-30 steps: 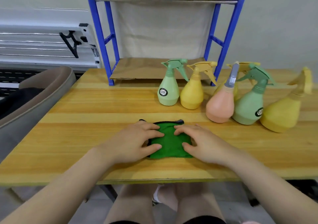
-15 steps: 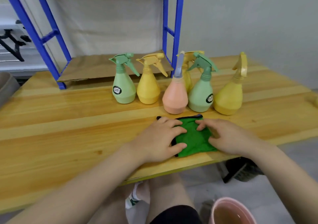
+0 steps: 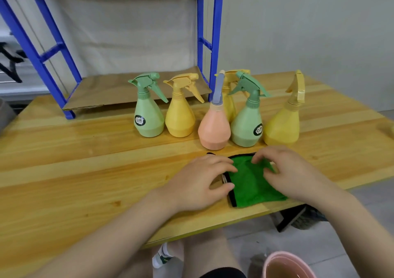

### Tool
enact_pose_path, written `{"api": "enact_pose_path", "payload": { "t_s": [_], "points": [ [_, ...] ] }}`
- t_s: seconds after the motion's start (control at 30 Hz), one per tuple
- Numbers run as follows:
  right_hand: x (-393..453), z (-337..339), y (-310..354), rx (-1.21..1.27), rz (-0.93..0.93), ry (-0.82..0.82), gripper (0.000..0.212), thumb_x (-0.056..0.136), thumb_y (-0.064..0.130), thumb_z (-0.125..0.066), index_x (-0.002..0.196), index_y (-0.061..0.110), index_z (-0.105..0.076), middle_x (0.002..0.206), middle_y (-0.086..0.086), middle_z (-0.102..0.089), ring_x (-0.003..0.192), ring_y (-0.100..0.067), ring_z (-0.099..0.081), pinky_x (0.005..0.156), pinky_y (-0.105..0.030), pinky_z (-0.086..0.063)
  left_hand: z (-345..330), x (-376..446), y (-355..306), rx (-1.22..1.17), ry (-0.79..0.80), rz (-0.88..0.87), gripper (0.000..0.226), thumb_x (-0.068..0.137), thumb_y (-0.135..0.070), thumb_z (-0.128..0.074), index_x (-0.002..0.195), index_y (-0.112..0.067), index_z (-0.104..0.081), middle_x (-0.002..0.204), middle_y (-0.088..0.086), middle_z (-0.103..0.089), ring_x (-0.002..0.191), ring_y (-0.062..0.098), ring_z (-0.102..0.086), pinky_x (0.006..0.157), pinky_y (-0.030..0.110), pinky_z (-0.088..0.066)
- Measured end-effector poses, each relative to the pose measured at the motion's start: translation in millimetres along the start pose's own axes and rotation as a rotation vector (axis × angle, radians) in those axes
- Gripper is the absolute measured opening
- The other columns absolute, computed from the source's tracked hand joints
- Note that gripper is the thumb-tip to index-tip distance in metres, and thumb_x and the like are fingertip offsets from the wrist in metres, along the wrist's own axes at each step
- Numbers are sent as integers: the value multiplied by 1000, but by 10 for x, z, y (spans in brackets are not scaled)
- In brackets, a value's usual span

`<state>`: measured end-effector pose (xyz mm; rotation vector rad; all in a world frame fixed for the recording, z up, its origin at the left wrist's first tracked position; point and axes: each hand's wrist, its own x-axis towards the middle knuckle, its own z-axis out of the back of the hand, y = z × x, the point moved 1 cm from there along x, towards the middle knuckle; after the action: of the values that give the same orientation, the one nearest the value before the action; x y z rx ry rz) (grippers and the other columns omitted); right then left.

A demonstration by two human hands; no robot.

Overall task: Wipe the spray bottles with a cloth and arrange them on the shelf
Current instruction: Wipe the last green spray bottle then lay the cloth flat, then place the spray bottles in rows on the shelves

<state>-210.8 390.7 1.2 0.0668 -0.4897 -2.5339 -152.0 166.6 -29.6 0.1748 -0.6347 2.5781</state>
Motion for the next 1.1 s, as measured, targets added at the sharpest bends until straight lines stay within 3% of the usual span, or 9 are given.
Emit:
{"api": "enact_pose_path", "payload": {
  "t_s": [0.1,0.2,0.27,0.37,0.5,0.6,0.77,0.97,1.1],
  "points": [
    [136,-19,259,163,40,-87,26,86,11,-62,100,32,-64,97,22,-59,94,-1,-54,78,-20,-39,169,-88,161,-24,-50,44,33,94,-39,-53,124,-29,-61,136,-11,-54,127,5,-43,106,24,-32],
    [339,-99,598,353,77,-63,28,87,11,-62,92,38,-61,92,19,-65,83,1,-58,74,-14,-44,396,-208,398,-24,-84,109,24,92,-33,-57,114,-27,-66,123,-13,-61,117,4,-51,102,23,-36],
    [509,-181,843,435,105,-18,27,89,11,-61,98,36,-62,97,16,-66,89,2,-60,80,-14,-47,571,-312,588,-46,-116,205,19,92,-32,-57,107,-29,-67,115,-14,-63,110,4,-54,99,26,-40],
    [818,-319,1173,454,104,25,27,91,18,-59,116,28,-60,111,14,-63,100,-2,-60,90,-25,-51,829,-471,896,-80,-193,406,10,91,-30,-60,96,-38,-63,107,-19,-62,102,0,-54,88,22,-42],
    [1199,-475,1487,383,55,34,44,91,31,-59,134,27,-48,127,12,-56,110,-7,-58,89,-36,-54,1047,-632,1305,-102,-301,614,10,88,-30,-62,83,-37,-56,90,-16,-60,89,2,-57,74,24,-44],
    [1380,-569,1667,382,77,21,56,92,29,-59,143,23,-38,137,6,-51,116,-10,-56,94,-30,-50,1117,-698,1495,-178,-352,685,14,88,-31,-63,96,-35,-52,97,-13,-57,94,10,-56,88,34,-48],
    [1556,-701,1864,379,76,-39,67,88,29,-60,147,23,-29,138,0,-48,110,-15,-59,93,-38,-52,1141,-539,1598,-262,-381,725,62,86,-32,-67,140,-25,-37,127,-6,-47,111,11,-50,96,30,-43],
    [1616,-765,1950,455,51,-37,63,88,22,-62,142,28,-32,111,2,-61,91,-10,-63,83,-35,-55,1072,-326,1716,-373,-317,718,88,77,-28,-71,149,-27,-20,149,2,-36,134,19,-42,108,42,-40],
    [1654,-801,1927,409,39,-54,68,88,25,-62,147,25,-27,116,-1,-59,91,-9,-63,86,-35,-55,1036,-262,1731,-362,-280,672,96,75,-26,-74,152,-26,-15,147,2,-40,133,21,-42,108,39,-39]
  ]
}}
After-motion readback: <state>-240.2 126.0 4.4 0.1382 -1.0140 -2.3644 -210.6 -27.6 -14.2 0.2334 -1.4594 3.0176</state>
